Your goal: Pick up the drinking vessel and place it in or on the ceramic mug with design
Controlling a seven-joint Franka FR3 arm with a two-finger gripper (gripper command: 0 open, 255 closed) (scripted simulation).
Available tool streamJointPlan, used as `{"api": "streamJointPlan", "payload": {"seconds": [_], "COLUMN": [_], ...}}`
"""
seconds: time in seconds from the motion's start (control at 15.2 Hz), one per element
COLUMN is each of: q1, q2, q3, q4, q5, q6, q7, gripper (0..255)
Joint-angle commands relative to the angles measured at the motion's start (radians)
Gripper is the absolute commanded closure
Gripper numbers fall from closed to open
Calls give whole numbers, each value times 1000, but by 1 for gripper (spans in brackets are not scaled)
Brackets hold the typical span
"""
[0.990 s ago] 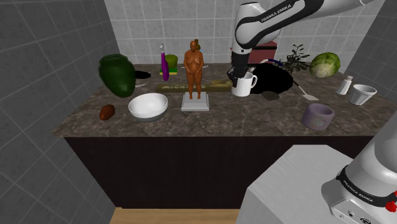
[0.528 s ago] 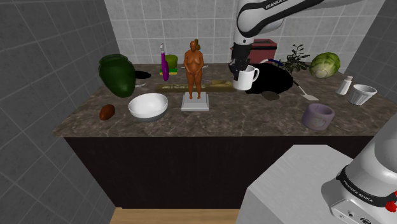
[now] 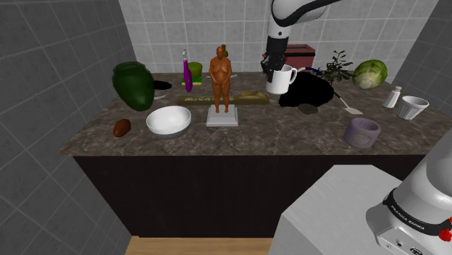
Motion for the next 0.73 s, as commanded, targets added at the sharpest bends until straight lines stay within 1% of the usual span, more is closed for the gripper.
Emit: {"api": "streamJointPlan", "payload": {"seconds": [0.0, 0.13, 0.66], "q1": [0, 0, -40], "q2": [-1, -4, -293], "q3": [0, 0, -51], "q4": [24, 41, -266], "q5": [0, 0, 3], "q6": [-25, -44, -25], "q7": [1, 0, -92], "gripper": [255, 255, 255]}}
